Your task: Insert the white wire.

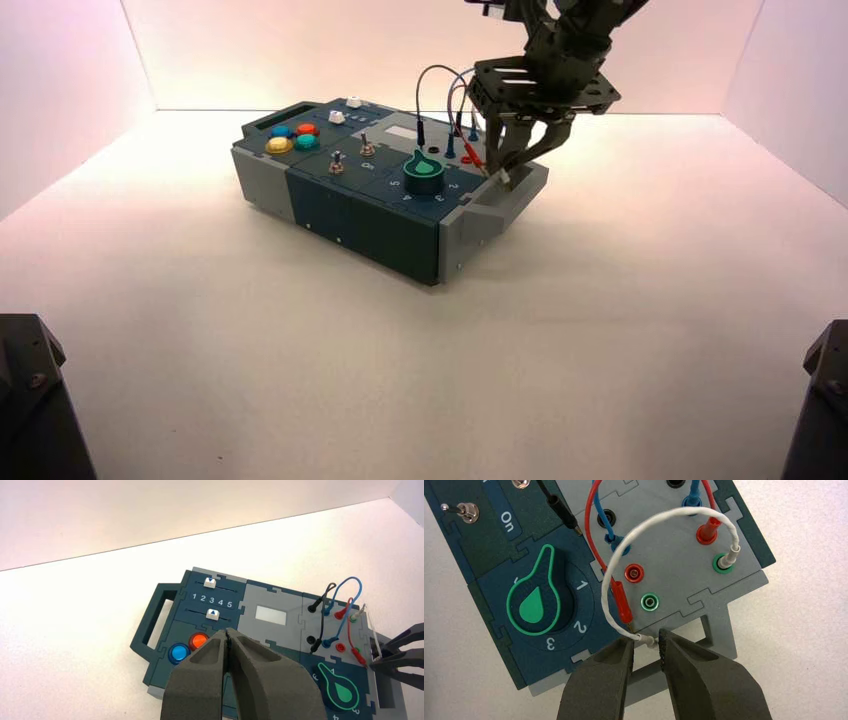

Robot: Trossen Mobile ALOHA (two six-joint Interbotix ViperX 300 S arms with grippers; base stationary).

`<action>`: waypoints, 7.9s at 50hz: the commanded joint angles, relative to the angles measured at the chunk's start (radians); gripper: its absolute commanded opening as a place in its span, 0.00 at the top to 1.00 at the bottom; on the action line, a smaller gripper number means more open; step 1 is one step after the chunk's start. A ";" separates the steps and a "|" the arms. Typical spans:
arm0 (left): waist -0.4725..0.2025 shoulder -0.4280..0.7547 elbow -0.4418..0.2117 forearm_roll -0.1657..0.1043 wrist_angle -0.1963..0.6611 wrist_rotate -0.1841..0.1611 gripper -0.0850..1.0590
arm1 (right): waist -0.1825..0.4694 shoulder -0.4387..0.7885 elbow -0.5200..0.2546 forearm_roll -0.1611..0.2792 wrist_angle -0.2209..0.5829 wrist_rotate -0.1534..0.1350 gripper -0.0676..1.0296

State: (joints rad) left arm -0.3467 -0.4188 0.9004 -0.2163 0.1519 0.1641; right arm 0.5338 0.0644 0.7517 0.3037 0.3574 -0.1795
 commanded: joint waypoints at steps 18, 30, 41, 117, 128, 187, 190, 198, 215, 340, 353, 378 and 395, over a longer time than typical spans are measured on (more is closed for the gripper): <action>0.012 -0.014 -0.017 0.000 -0.005 0.002 0.95 | -0.002 -0.011 -0.023 0.002 -0.006 -0.005 0.89; 0.012 -0.014 -0.017 0.000 -0.005 0.002 0.95 | -0.003 -0.014 -0.025 0.000 -0.006 -0.005 0.95; 0.014 -0.014 -0.015 0.000 -0.005 0.002 0.95 | -0.003 -0.034 -0.029 -0.002 -0.006 -0.005 0.96; 0.032 -0.025 -0.014 0.000 -0.005 0.002 0.95 | 0.000 -0.169 0.055 -0.006 -0.215 -0.003 0.96; 0.034 -0.018 -0.015 0.000 -0.005 0.002 0.95 | 0.009 -0.161 0.058 -0.003 -0.230 0.002 0.96; 0.051 -0.014 -0.015 0.000 -0.009 0.002 0.95 | 0.038 -0.066 0.040 0.017 -0.314 0.014 0.96; 0.052 -0.014 -0.017 -0.002 -0.009 0.002 0.95 | 0.038 -0.064 0.040 0.017 -0.319 0.014 0.96; 0.057 -0.014 -0.018 -0.002 -0.009 0.002 0.95 | 0.040 -0.064 0.044 0.015 -0.336 0.012 0.96; 0.060 -0.012 -0.020 0.000 -0.009 0.002 0.95 | 0.041 -0.072 0.072 0.014 -0.339 0.012 0.96; 0.060 -0.012 -0.021 -0.002 -0.009 0.002 0.95 | 0.054 -0.061 0.084 -0.028 -0.377 0.002 0.96; 0.060 -0.012 -0.021 0.000 -0.009 0.002 0.95 | 0.054 -0.052 0.084 -0.029 -0.376 0.000 0.96; 0.061 -0.012 -0.025 0.000 -0.008 0.002 0.95 | 0.054 -0.040 0.074 -0.040 -0.356 0.002 0.96; 0.061 -0.012 -0.025 -0.002 -0.005 0.002 0.95 | 0.054 -0.046 0.038 -0.057 -0.351 0.000 0.96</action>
State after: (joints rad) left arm -0.2991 -0.4234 0.9004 -0.2163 0.1519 0.1641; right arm 0.5890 0.0414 0.8176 0.2516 0.0107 -0.1764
